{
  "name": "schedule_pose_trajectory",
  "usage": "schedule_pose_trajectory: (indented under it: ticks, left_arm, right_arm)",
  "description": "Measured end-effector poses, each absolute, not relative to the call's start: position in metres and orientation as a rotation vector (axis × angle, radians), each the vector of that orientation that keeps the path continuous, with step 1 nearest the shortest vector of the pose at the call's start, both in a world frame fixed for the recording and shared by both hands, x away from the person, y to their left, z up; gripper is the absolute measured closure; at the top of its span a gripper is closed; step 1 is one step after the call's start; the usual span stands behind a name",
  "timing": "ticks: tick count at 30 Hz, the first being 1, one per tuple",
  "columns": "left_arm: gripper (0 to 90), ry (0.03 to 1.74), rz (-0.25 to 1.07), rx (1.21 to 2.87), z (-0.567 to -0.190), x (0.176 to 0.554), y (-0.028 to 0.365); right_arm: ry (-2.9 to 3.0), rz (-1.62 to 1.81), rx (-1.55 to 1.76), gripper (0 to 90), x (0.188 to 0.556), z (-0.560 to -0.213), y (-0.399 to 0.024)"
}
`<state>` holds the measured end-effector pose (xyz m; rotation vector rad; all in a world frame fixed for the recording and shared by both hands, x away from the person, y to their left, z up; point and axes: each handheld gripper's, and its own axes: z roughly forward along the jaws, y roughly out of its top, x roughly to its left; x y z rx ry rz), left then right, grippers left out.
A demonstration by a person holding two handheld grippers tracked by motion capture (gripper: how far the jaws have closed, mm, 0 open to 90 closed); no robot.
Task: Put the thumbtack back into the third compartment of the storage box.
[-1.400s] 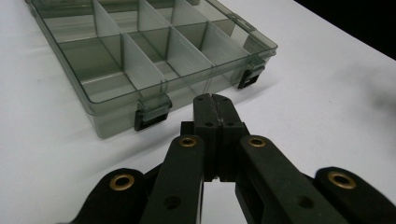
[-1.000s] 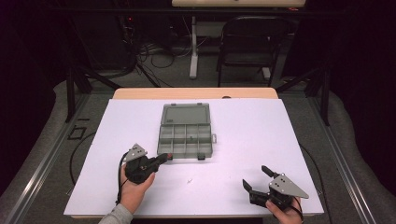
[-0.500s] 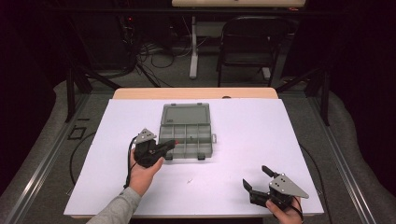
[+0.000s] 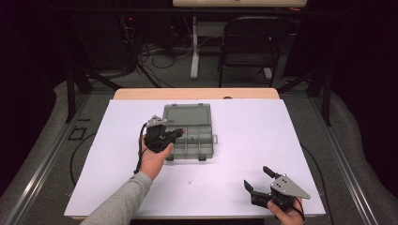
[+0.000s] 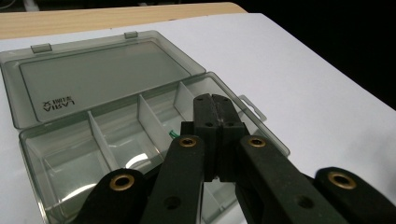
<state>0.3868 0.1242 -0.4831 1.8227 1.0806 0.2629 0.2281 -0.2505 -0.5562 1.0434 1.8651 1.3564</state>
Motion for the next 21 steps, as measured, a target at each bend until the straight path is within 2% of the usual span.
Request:
schedule_pose_trajectory:
  ticks: [21]
  left_arm:
    - [90.0,1.158,0.298,1.892,-0.496,0.424,0.105]
  right_arm:
    - [1.865,1.359,1.044,14.2,0.228,-0.556,-0.251]
